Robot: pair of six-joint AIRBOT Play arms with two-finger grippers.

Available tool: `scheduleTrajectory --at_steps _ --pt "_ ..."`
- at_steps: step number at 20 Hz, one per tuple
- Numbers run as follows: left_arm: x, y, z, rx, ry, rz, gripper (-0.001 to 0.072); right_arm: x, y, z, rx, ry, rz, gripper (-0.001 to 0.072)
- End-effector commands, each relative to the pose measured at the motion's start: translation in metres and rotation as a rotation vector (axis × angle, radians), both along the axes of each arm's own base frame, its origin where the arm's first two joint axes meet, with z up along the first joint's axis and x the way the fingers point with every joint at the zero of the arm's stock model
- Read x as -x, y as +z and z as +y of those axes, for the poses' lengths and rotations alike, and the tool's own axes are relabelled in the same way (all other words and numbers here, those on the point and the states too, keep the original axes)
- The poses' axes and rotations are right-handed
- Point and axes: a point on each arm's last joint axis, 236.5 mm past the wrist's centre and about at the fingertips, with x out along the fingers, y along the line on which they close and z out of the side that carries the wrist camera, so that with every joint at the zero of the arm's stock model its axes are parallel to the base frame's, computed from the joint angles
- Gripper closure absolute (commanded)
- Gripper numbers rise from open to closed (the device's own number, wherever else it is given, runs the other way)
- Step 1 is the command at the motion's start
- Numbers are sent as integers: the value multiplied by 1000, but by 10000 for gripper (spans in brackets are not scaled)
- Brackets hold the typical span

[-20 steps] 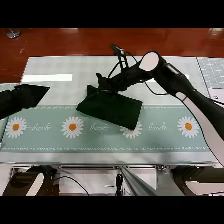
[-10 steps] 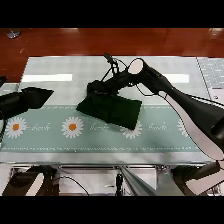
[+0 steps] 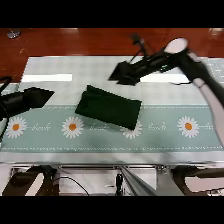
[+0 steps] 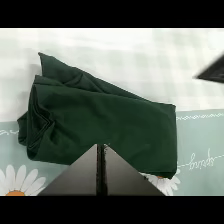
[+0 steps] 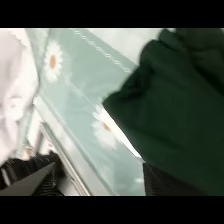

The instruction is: Fold the shirts.

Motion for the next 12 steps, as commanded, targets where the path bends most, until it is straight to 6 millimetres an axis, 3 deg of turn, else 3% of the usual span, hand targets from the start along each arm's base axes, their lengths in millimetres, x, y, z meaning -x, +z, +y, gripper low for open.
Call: scheduleTrajectory --at_steps 1,2,3,5,6,8,10,12 --pt "1 -4 3 -19 1 8 686 22 -8 -149 425 -176 -66 83" --pt "0 -4 3 -19 1 8 685 31 -20 -190 532 -307 -71 83" --pt "0 -4 3 -19 1 9 685 43 -35 -217 578 -427 -61 83" --pt "0 -5 3 -18 2 10 686 76 -81 -235 539 -631 15 83" --pt "-1 -5 3 -18 2 11 685 93 -109 -230 494 -694 70 84" --pt "-2 -7 3 -17 2 18 685 117 -155 -199 352 -746 206 84" --pt "-4 -11 3 -17 2 32 686 121 -177 -170 203 -757 301 91" --pt "-7 -16 2 -13 2 53 686 109 -178 -146 80 -722 344 90"
